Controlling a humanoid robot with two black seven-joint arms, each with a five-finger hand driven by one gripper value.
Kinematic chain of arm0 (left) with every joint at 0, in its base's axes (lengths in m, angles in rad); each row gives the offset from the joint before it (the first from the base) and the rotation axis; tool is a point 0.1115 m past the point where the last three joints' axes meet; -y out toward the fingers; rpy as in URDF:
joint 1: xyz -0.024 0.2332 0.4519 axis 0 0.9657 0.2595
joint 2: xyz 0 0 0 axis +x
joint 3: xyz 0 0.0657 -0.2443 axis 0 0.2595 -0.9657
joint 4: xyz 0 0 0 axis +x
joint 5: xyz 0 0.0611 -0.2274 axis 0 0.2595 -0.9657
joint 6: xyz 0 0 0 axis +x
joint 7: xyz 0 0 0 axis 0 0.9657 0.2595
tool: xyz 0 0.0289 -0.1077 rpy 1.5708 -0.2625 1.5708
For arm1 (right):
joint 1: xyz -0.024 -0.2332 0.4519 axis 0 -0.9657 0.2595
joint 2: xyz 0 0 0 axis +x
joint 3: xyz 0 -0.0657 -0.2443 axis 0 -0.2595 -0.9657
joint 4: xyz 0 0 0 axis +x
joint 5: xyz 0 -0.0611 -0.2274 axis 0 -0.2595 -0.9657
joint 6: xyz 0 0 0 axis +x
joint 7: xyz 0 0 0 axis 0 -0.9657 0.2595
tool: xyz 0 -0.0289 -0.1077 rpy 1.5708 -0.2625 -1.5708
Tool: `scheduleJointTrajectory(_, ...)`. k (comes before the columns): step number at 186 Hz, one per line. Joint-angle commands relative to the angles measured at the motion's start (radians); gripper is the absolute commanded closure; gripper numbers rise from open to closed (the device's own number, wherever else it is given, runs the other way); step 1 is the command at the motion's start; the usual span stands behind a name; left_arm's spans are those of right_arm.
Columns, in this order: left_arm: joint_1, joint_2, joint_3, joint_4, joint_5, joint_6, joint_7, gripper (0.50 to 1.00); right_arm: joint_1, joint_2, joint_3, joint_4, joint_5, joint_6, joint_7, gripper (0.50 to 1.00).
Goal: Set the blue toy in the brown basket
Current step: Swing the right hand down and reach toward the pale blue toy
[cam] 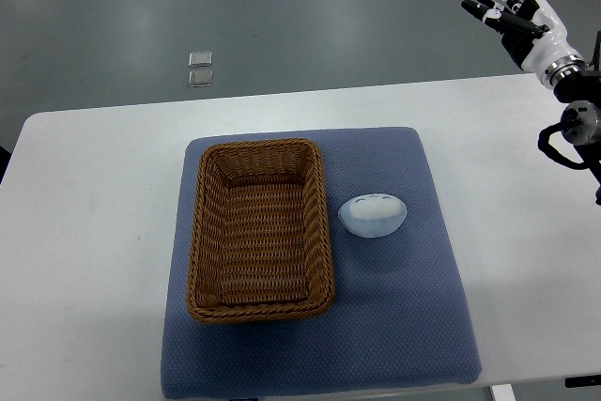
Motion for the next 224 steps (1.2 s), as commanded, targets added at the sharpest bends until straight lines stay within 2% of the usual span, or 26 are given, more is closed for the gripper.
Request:
scheduleJointTrajectory(1,-0.004,0.0,0.0,0.0,0.0,0.0,0.0,0.5,0.013,-0.043,-0.044,0.045,-0.116,0.005,-0.001,0.593)
scheduleJointTrajectory(46,-0.005,0.0,0.0,0.0,0.0,0.0,0.0,0.5,0.04,-0.121,-0.12,0.169,-0.455,0.055,-0.008,0.593)
scheduleJointTrajectory(81,-0.005,0.0,0.0,0.0,0.0,0.0,0.0,0.5,0.082,-0.166,-0.218,0.29,-0.72,0.137,-0.008,0.593)
scheduleJointTrajectory(131,-0.005,0.0,0.0,0.0,0.0,0.0,0.0,0.5,0.132,-0.212,-0.347,0.423,-1.034,0.305,-0.008,0.593)
scheduleJointTrajectory(168,-0.005,0.0,0.0,0.0,0.0,0.0,0.0,0.5,0.158,-0.219,-0.367,0.494,-1.125,0.434,-0.008,0.593)
scheduleJointTrajectory(203,-0.005,0.0,-0.002,0.0,0.0,0.0,0.0,0.5,0.16,-0.199,-0.42,0.543,-1.16,0.436,-0.011,0.593)
scheduleJointTrajectory(224,-0.005,0.0,-0.002,0.0,0.0,0.0,0.0,0.5,0.152,-0.16,-0.437,0.54,-1.179,0.436,-0.047,0.593)
